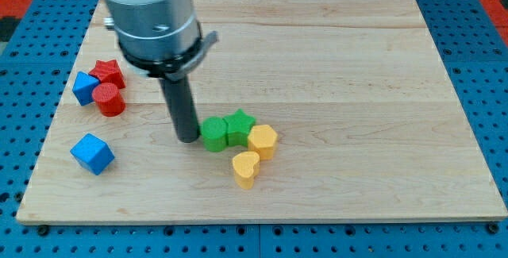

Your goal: Push the blue cube into the group of blocks

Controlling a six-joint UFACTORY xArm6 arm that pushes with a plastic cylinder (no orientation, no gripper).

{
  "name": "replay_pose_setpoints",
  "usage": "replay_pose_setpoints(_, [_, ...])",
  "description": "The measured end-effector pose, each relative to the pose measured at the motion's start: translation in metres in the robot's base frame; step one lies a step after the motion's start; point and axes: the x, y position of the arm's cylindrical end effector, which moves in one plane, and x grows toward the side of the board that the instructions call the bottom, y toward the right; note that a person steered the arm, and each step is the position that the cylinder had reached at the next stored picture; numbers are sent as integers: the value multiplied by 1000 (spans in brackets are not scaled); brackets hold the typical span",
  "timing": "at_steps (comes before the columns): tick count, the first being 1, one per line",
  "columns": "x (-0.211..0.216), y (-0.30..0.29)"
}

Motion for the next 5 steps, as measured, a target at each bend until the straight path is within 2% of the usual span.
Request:
replay_pose_setpoints(1, [30,5])
replay_pose_setpoints(2, [86,-25])
replay_pose_setpoints(3, [77,-94])
replay_pose_setpoints(4, [28,-104])
replay_pose_setpoints(5, [30,-103])
